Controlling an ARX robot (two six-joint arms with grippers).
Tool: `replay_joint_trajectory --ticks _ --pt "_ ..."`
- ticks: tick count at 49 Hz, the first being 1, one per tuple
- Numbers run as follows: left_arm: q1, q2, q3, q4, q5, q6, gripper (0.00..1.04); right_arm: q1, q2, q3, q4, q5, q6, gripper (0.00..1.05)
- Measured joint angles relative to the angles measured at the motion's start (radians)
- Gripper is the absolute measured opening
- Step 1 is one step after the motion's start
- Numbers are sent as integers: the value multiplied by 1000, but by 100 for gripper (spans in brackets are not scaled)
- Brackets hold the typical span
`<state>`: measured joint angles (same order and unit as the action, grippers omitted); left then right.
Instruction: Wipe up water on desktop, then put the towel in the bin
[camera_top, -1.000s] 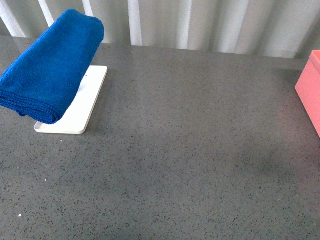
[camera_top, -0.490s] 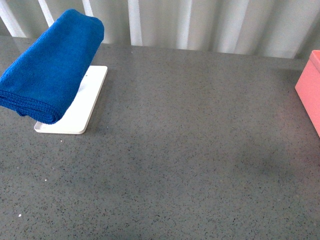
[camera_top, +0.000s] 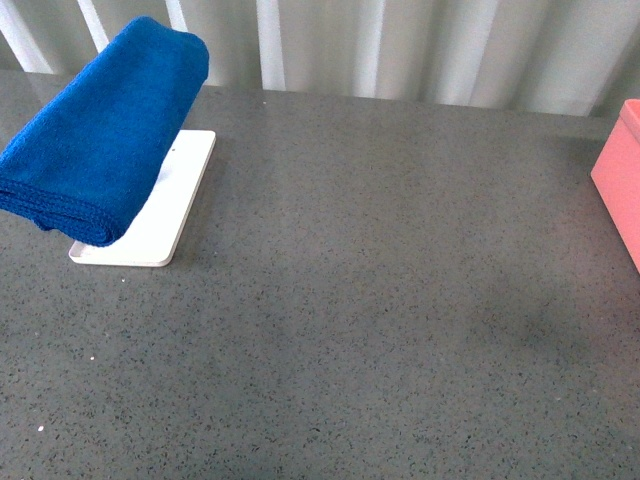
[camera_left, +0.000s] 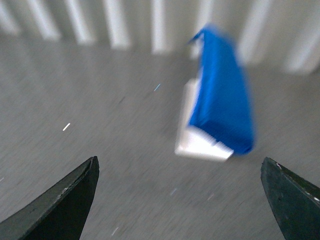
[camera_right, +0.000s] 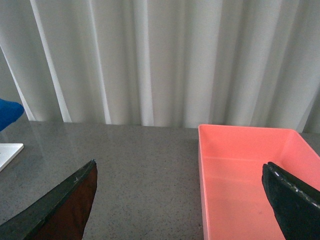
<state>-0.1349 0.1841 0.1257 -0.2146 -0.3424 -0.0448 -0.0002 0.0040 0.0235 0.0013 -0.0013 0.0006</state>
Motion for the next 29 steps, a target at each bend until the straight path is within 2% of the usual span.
replay_joint_trajectory --ticks 2,3,6,12,15,23,26,29 --pt "-56 127 44 29 -115 10 98 0 0 0 0 2 0 98" --pt "-68 175 61 53 -126 14 98 0 0 0 0 1 0 98" --pt "-77 340 130 218 -122 52 98 0 0 0 0 0 0 98" --pt "-62 594 279 448 -62 93 98 0 0 0 0 0 0 98" --pt "-58 706 358 517 -33 104 98 0 0 0 0 0 0 98" --pt "-64 1046 640 487 61 127 98 0 0 0 0 0 0 98" --pt "-80 1155 737 482 53 154 98 0 0 0 0 0 0 98" --pt "-112 1298 900 400 93 196 98 0 0 0 0 0 0 98"
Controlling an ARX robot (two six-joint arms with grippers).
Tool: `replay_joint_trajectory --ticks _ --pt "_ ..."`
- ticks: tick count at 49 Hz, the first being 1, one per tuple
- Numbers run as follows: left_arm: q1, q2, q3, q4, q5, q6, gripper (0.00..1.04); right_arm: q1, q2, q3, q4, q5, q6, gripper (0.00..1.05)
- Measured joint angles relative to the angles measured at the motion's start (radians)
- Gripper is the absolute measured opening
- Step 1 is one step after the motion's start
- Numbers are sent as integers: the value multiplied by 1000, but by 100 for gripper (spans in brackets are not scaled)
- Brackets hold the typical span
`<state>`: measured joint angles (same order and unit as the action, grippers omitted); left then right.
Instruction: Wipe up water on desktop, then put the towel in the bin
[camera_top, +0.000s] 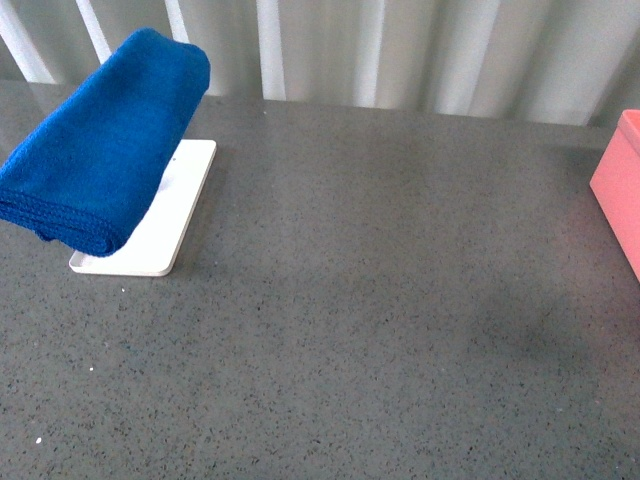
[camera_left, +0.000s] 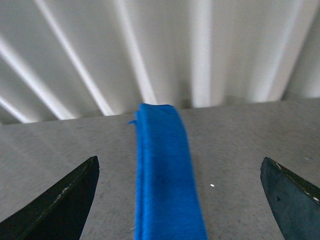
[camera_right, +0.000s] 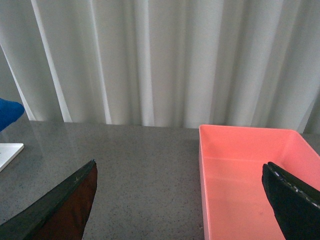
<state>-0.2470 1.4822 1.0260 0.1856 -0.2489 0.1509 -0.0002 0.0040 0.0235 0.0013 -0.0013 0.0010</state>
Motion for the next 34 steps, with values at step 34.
replay_joint_trajectory --ticks 34 --pt "55 857 1254 -871 -109 -19 98 0 0 0 0 0 0 98"
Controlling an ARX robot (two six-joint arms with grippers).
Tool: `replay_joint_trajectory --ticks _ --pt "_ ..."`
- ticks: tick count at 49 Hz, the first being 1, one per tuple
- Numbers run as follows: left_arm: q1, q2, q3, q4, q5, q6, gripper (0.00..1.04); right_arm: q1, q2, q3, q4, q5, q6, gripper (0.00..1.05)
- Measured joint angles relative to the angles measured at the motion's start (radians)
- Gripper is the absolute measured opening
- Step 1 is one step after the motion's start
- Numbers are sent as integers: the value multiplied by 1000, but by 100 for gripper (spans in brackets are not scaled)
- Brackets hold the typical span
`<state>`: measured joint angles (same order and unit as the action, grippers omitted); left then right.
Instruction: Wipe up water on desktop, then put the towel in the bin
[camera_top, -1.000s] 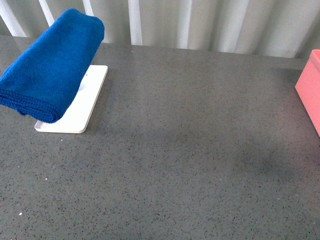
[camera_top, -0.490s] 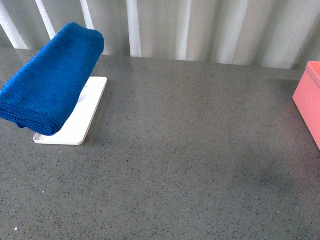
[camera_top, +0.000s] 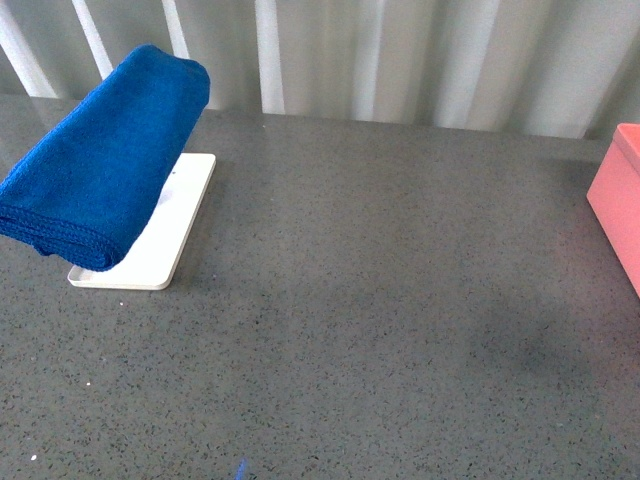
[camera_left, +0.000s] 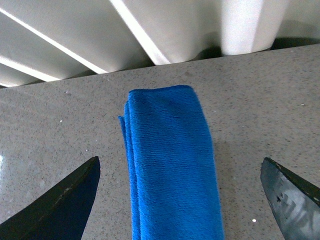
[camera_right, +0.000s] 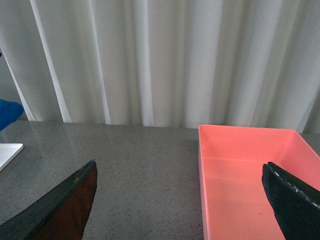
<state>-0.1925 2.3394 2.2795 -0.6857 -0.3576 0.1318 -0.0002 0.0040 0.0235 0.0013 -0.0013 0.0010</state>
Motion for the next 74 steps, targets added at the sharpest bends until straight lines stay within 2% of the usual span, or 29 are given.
replay_joint_trajectory --ticks 7,22,66,67,69,74 --pt "39 12 -62 61 7 -4 98 0 0 0 0 0 0 98" --pt "45 9 -259 183 28 20 98 0 0 0 0 0 0 98" --pt "61 105 -232 266 -14 92 98 0 0 0 0 0 0 98" --pt "61 105 -232 266 -15 95 98 0 0 0 0 0 0 98" --pt "61 105 -232 266 -16 96 91 0 0 0 0 0 0 98" --pt "61 105 -226 262 -23 96 69 0 0 0 0 0 0 98"
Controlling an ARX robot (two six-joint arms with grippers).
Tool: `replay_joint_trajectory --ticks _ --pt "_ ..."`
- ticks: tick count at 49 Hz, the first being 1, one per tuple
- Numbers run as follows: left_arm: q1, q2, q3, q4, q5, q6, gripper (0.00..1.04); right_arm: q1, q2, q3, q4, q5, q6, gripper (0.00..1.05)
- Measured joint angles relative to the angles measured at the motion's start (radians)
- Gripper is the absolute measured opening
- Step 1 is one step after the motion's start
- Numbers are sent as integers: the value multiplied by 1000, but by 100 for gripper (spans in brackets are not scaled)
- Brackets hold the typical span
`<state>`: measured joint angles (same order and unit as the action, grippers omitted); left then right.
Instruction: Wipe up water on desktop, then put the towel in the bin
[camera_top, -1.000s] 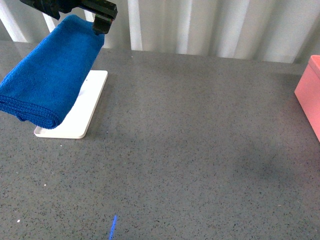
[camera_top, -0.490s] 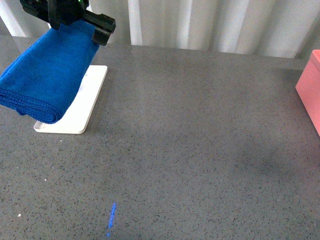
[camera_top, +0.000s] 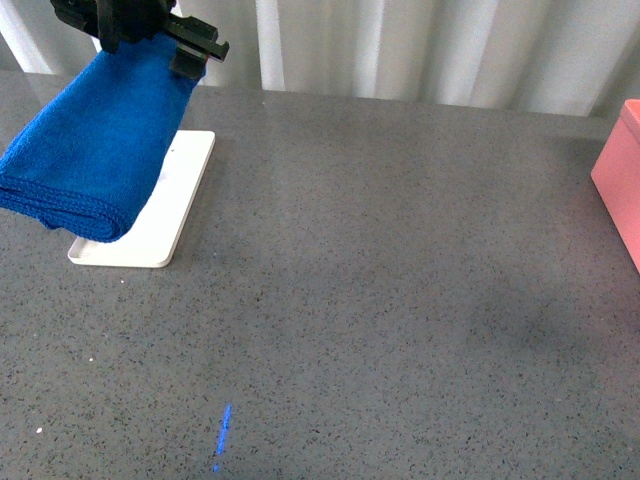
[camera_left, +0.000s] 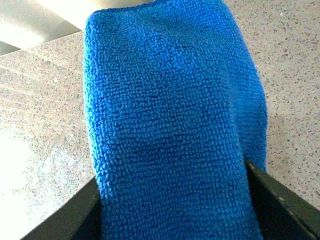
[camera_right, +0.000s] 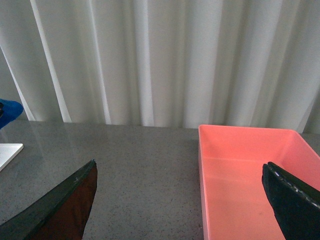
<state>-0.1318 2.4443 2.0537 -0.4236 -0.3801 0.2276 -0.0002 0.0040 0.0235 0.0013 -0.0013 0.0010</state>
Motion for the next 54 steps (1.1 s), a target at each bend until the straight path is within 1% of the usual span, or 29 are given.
replay_joint_trajectory --ticks 2,3,5,7,8,12,16,17,18,20,21,37,43,54 --pt "0 0 3 0 -3 0 64 0 0 0 0 0 0 98" --pt "0 0 5 0 -4 0 60 0 0 0 0 0 0 98" --pt "0 0 7 0 -5 0 55 0 0 0 0 0 0 98" --pt "0 0 7 0 -7 2 47 0 0 0 0 0 0 98" --pt "0 0 7 0 -7 3 46 0 0 0 0 0 0 98" --pt "0 0 11 0 -3 8 29 0 0 0 0 0 0 98" --pt "-2 0 11 0 -5 11 15 0 0 0 0 0 0 98" --pt "-2 0 11 0 -5 12 14 0 0 0 0 0 0 98" --pt "-2 0 11 0 -4 12 10 0 0 0 0 0 0 98" --pt "-2 0 11 0 -4 13 7 0 0 0 0 0 0 98" --pt "-2 0 11 1 -5 14 5 0 0 0 0 0 0 98" --pt "6 -25 14 40 -18 82 5 0 0 0 0 0 0 98" --pt "23 -68 34 39 0 85 5 0 0 0 0 0 0 98" --pt "55 -216 56 41 78 39 5 0 0 0 0 0 0 98"
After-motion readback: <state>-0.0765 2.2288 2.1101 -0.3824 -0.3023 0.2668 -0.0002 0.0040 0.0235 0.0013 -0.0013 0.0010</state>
